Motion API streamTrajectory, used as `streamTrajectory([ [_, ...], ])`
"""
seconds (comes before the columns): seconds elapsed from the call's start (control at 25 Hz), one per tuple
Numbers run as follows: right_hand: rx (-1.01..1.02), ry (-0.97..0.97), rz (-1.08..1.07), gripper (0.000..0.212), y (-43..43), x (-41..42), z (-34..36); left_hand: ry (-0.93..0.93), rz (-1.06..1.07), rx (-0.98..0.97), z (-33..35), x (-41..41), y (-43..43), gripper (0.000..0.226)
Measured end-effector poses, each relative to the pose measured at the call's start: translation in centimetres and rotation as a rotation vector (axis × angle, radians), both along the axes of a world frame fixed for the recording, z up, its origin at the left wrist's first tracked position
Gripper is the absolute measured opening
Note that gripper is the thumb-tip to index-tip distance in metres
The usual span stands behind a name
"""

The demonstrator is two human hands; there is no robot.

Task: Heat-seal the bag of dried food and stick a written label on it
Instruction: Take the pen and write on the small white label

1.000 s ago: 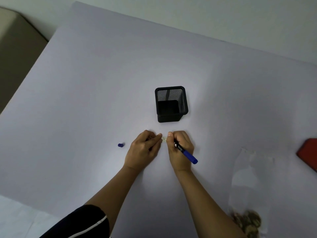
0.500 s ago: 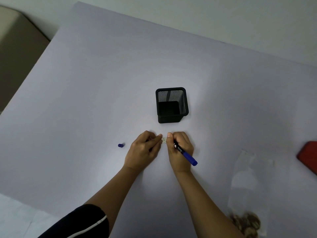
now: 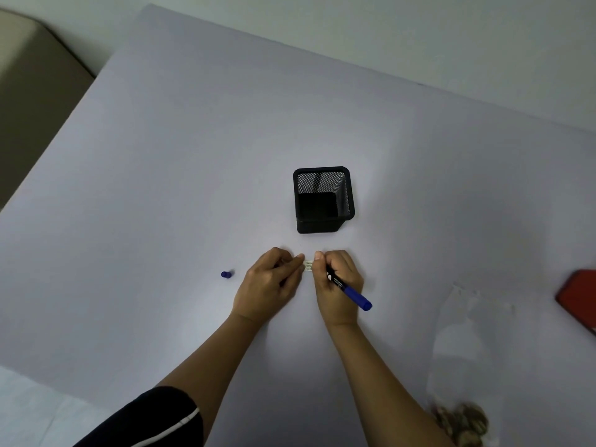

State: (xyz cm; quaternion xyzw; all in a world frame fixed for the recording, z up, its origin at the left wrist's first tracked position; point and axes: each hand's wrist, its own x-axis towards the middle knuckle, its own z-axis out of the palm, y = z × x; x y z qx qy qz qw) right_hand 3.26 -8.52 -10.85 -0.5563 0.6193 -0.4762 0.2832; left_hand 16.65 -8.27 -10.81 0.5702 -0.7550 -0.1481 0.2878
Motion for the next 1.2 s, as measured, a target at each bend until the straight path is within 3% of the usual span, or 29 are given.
streamTrajectory([
  [1.2, 0.003, -0.019, 0.018, 0.03, 0.16, 0.03, 0.03, 0.012, -0.007, 0.02, -0.14, 0.16, 0.01, 0.025],
])
